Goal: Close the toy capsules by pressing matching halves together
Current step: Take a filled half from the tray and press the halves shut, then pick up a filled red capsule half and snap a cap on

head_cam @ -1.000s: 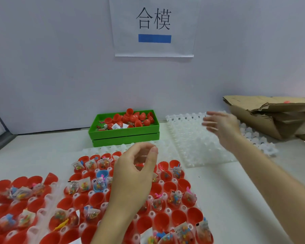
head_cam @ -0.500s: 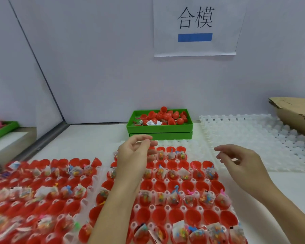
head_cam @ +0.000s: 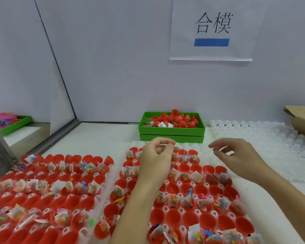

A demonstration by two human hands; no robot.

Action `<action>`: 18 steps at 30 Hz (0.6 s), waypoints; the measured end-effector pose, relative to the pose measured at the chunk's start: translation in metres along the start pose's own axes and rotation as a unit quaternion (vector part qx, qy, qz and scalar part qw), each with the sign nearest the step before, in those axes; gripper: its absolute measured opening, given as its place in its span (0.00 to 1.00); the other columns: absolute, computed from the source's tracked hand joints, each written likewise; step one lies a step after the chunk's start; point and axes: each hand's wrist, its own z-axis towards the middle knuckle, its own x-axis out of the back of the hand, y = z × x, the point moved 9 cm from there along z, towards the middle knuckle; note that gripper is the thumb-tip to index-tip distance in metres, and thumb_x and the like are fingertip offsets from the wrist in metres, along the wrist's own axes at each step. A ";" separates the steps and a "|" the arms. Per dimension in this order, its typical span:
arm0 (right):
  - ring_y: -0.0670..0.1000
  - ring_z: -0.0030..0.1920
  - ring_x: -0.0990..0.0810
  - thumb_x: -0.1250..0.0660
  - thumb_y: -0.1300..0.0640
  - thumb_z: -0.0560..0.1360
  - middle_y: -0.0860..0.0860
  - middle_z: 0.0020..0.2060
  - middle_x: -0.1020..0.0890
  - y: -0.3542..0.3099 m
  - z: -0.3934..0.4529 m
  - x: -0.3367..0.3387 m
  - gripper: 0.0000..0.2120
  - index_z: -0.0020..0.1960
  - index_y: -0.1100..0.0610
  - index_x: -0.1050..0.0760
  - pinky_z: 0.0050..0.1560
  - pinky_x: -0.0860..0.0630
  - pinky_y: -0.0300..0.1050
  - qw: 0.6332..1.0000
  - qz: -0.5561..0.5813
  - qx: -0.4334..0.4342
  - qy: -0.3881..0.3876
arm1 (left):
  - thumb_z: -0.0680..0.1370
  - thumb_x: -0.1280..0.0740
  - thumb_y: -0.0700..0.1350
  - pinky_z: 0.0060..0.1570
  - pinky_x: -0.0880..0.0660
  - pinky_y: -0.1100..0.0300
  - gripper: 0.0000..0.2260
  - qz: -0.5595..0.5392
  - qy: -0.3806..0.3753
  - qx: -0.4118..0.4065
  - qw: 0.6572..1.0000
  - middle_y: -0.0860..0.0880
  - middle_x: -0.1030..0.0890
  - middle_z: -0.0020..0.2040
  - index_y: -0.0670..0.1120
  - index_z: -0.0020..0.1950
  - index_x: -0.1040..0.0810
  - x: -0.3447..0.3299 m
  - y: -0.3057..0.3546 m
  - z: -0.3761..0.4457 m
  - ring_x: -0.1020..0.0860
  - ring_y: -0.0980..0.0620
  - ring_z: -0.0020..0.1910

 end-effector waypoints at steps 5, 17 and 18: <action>0.43 0.43 0.21 0.31 0.60 0.77 0.41 0.43 0.21 -0.017 0.038 -0.039 0.09 0.52 0.46 0.20 0.38 0.31 0.29 0.989 -0.099 0.035 -0.106 | 0.81 0.37 0.41 0.35 0.21 0.64 0.08 0.009 0.005 -0.006 1.000 0.56 0.15 0.39 0.50 0.47 0.20 0.002 0.001 -0.001 0.17 0.55 0.38; 0.39 0.32 0.29 0.27 0.52 0.74 0.38 0.28 0.26 -0.006 0.065 -0.068 0.04 0.43 0.51 0.14 0.28 0.38 0.28 0.974 -0.152 -0.026 -0.165 | 0.80 0.36 0.41 0.34 0.23 0.62 0.08 0.009 0.007 -0.010 1.000 0.55 0.15 0.40 0.51 0.46 0.20 0.002 0.002 -0.001 0.18 0.56 0.35; 0.39 0.33 0.28 0.27 0.53 0.74 0.39 0.29 0.25 -0.006 0.066 -0.068 0.04 0.42 0.51 0.15 0.29 0.37 0.28 0.975 -0.148 -0.033 -0.161 | 0.80 0.36 0.41 0.34 0.23 0.62 0.08 0.009 0.006 -0.009 1.000 0.55 0.15 0.40 0.51 0.46 0.20 0.002 0.002 -0.001 0.19 0.56 0.35</action>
